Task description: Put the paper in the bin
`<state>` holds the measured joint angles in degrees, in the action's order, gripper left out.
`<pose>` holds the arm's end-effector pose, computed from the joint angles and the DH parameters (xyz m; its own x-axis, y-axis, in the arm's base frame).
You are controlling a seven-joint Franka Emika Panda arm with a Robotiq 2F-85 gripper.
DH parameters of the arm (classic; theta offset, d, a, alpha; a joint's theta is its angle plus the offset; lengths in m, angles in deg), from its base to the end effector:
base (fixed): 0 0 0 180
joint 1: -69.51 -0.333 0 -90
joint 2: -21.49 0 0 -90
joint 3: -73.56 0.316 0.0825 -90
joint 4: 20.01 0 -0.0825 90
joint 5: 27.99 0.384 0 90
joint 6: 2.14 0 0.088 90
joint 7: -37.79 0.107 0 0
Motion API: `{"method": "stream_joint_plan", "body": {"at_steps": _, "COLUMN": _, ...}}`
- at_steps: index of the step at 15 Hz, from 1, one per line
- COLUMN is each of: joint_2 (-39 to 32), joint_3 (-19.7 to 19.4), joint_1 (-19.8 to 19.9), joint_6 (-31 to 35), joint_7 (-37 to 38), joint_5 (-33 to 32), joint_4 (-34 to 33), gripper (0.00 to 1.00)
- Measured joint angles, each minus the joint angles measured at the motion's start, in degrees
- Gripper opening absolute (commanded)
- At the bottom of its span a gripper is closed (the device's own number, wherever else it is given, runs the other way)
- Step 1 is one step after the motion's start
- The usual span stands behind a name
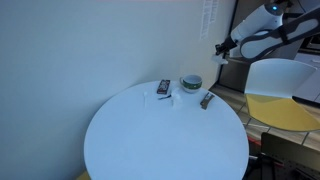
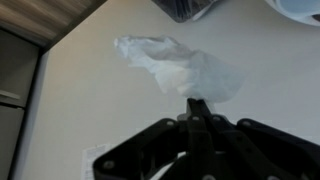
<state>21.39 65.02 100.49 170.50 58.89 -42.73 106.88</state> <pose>0.4562 -0.3521 0.4699 0.4598 -0.5252 0.7160 -0.7105 -0.7013 -0.0582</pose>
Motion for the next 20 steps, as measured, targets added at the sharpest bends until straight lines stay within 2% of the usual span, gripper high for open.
{"method": "stream_joint_plan", "body": {"at_steps": 4, "joint_2": -11.7, "joint_3": -1.4, "joint_1": 0.3, "joint_6": -0.1, "joint_7": 5.9, "joint_5": -3.7, "joint_4": -8.3, "gripper": 0.0}}
{"method": "stream_joint_plan", "body": {"at_steps": 11, "joint_2": -24.3, "joint_3": -1.3, "joint_1": -0.7, "joint_6": -1.1, "joint_7": 7.4, "joint_5": -3.0, "joint_4": -18.6, "gripper": 0.0}}
{"method": "stream_joint_plan", "body": {"at_steps": 12, "joint_2": -25.5, "joint_3": -1.3, "joint_1": -0.8, "joint_6": -1.4, "joint_7": 7.5, "joint_5": -3.0, "joint_4": -19.7, "gripper": 0.26}}
{"method": "stream_joint_plan", "body": {"at_steps": 13, "joint_2": -26.7, "joint_3": -1.3, "joint_1": -0.8, "joint_6": -2.0, "joint_7": 7.5, "joint_5": -3.0, "joint_4": -20.9, "gripper": 0.27}}
{"method": "stream_joint_plan", "body": {"at_steps": 17, "joint_2": -30.4, "joint_3": -7.6, "joint_1": -7.0, "joint_6": -3.6, "joint_7": 3.0, "joint_5": 7.2, "joint_4": -24.4, "gripper": 0.56}}
{"method": "stream_joint_plan", "body": {"at_steps": 20, "joint_2": -32.1, "joint_3": -11.0, "joint_1": -10.4, "joint_6": -5.0, "joint_7": 2.6, "joint_5": 10.8, "joint_4": -26.3, "gripper": 0.78}}
